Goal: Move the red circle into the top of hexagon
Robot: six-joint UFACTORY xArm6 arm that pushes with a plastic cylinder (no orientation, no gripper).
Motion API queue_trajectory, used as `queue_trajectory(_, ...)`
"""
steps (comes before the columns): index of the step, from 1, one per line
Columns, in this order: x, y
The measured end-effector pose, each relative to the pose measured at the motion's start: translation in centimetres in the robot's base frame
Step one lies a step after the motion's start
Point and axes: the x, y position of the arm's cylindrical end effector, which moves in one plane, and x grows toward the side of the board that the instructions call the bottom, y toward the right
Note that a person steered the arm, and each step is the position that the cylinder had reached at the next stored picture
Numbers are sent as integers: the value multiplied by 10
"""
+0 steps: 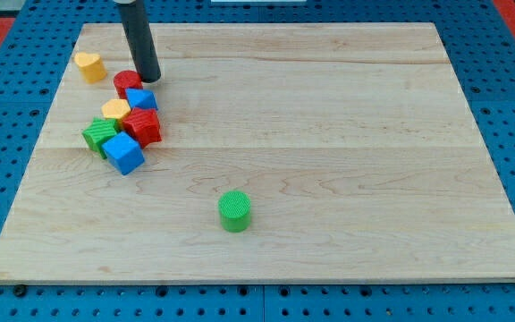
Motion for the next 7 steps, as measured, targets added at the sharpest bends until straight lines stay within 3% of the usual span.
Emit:
queue_trajectory(2, -19, -14)
queue_trajectory(4, 22, -16)
queue_trajectory(7, 40, -4)
